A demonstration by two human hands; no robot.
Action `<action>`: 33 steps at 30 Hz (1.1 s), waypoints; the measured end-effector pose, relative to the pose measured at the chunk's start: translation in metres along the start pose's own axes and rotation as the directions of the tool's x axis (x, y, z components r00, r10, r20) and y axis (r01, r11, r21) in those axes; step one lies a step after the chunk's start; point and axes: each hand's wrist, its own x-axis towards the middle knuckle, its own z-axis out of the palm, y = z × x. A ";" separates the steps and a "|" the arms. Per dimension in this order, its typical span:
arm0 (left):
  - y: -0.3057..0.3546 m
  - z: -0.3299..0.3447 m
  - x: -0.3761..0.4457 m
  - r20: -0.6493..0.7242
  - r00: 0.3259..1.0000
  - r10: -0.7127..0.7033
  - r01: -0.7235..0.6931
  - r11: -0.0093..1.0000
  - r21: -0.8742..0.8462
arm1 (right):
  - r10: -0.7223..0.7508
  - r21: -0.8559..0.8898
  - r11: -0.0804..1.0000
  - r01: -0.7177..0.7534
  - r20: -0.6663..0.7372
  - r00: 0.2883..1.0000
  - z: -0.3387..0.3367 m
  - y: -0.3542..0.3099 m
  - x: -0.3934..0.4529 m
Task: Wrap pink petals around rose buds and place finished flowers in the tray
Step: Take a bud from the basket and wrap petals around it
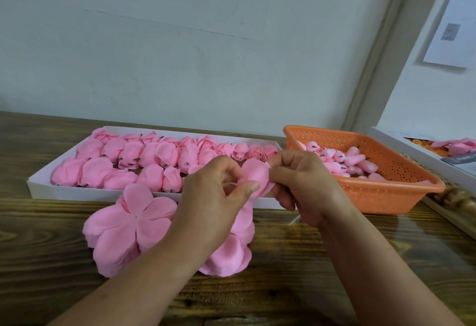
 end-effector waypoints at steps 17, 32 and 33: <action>-0.002 0.001 0.000 0.075 0.997 0.035 -0.031 0.998 -0.058 | -0.027 0.007 1.000 0.026 0.103 0.994 0.000 0.003 0.000; -0.001 0.000 -0.001 0.116 0.992 -0.040 0.048 0.996 -0.069 | -0.039 0.007 0.999 0.039 0.060 0.997 0.008 0.003 -0.003; -0.001 0.000 0.000 0.120 0.992 -0.047 0.055 0.996 -0.063 | -0.037 0.001 0.999 0.037 0.059 0.998 0.008 0.003 -0.003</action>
